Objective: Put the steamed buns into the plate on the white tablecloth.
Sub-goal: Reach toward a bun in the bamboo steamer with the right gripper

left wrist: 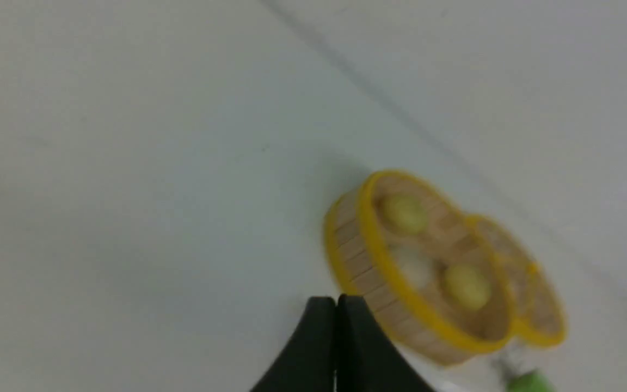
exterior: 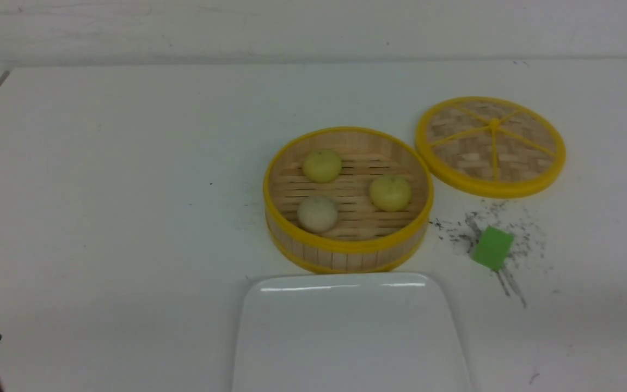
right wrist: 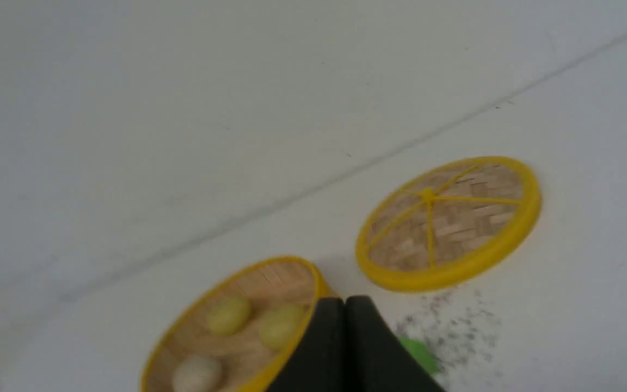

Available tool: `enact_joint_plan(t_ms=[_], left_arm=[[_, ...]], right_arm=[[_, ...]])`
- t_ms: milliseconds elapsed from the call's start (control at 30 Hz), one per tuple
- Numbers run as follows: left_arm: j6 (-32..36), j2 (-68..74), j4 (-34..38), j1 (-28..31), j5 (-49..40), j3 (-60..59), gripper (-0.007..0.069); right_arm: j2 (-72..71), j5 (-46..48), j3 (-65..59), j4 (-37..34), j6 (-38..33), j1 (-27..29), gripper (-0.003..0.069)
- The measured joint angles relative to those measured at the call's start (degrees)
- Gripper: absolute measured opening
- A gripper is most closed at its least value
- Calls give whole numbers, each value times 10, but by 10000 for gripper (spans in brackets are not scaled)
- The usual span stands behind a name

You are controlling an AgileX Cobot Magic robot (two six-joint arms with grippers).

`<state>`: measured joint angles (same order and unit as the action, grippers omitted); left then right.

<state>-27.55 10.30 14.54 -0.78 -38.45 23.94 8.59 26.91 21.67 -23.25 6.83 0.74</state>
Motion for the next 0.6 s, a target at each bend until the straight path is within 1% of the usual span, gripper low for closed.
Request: enact_joint_plan(t_ms=[33,67,100,133,167,200,233,267,300,333,400,433,500,533,600], left_arm=[[0,7,0,0,-9,4,6],[3,64,-18,0,-87,36,2],[8,101,-24,0,-140,57,2],[9,116,-26,0,-161,61,2],[25,160,-27,0,-215,78,2],[42,194,-29,0,-250,89,2],[64,227,-30,0,-272,99,2],[94,269,-32,0,-284,108,2],[98,274,-31,0,-284,108,2],[113,294,-29,0,-282,111,2],[137,332,-19,0,-272,113,2],[159,356,-1,0,-259,113,2],[182,371,26,0,-244,113,2],[199,376,46,0,-233,113,2],[217,377,70,0,-216,113,2]], right_arm=[[12,7,5,7,-4,0,-8],[57,65,39,31,-8,0,-5],[101,131,63,43,-1,0,-1],[108,131,67,44,0,0,-1],[162,195,94,45,16,0,0],[202,234,112,40,23,0,1],[240,259,126,28,22,0,1],[285,290,148,6,8,0,2],[300,296,154,-2,0,0,2],[328,306,164,-22,-21,0,3],[387,313,182,-81,-85,0,5],[430,318,193,-138,-148,0,5],[480,328,205,-222,-237,0,6],[521,336,216,-293,-308,-4,8],[567,342,241,-355,-369,-22,9]])
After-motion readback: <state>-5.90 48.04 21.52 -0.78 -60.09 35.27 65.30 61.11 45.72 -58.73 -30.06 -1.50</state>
